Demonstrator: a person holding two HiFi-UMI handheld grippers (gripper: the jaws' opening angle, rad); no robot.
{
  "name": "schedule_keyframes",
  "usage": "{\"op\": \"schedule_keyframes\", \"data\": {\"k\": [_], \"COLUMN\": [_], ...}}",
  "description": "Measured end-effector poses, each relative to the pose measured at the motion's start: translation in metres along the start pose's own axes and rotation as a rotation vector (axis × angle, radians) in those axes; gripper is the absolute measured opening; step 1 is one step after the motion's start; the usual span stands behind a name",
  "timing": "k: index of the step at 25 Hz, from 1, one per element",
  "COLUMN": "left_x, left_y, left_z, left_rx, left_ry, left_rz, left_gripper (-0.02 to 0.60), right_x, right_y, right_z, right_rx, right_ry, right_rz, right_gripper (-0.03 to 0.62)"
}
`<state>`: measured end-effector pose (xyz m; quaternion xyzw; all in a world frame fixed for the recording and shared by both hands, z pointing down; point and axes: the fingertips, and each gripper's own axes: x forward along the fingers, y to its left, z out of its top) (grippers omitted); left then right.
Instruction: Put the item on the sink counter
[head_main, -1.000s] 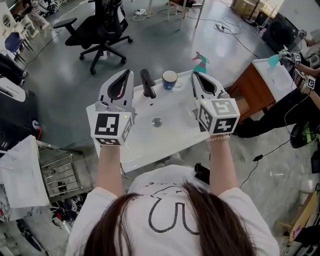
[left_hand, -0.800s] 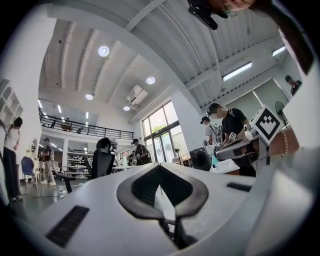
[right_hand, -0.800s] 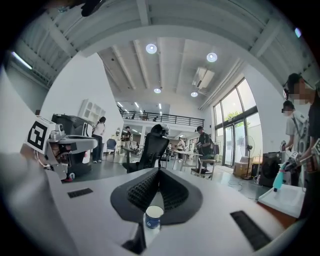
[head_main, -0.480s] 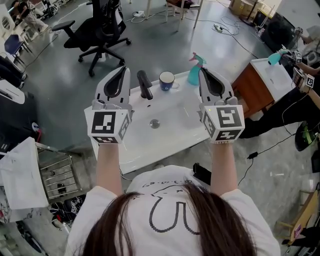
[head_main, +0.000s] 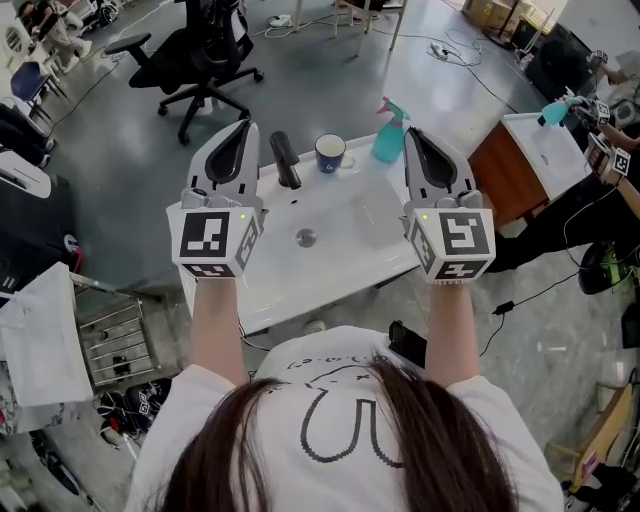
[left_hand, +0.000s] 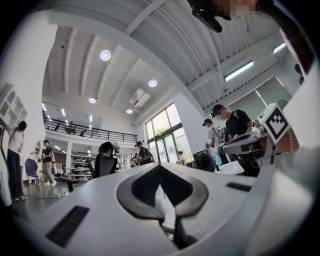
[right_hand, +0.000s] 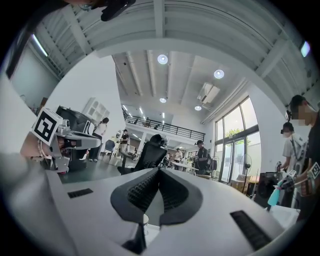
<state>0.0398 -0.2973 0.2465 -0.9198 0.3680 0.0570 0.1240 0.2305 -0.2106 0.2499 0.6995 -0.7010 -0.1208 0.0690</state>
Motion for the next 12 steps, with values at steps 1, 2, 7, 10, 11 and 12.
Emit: {"op": "schedule_keyframes", "data": {"k": [1,2,7,10,11,12], "left_x": [-0.001,-0.001,-0.001,-0.002,-0.002,-0.003], "left_y": [-0.001,-0.002,-0.008,-0.009,-0.01,-0.01], "left_z": [0.001,0.002,0.006,0.006,0.007,0.007], "left_rx": [0.001,0.001,0.006,0.008,0.008,0.009], "left_ry": [-0.001,-0.003,-0.005,-0.003,-0.003,-0.003], "left_rz": [0.001,0.002,-0.001,-0.001,-0.001,-0.001], "left_gripper": [0.009,0.009,0.009,0.009,0.009,0.009], "right_x": [-0.002,-0.003,-0.009,-0.011,-0.012,-0.013], "right_y": [-0.001,-0.001,-0.002,-0.001,-0.001,0.0], "right_z": [0.001,0.001,0.0,0.001,0.001,0.002], "right_rx": [-0.002,-0.004,-0.005,-0.008,-0.011,-0.014], "right_ry": [-0.002,-0.003,-0.001,0.001,0.001,0.002], "right_rz": [-0.001,-0.001,-0.001,0.0,0.0,0.001], "right_gripper": [0.028,0.028,0.028,0.028,0.028,0.028]}}
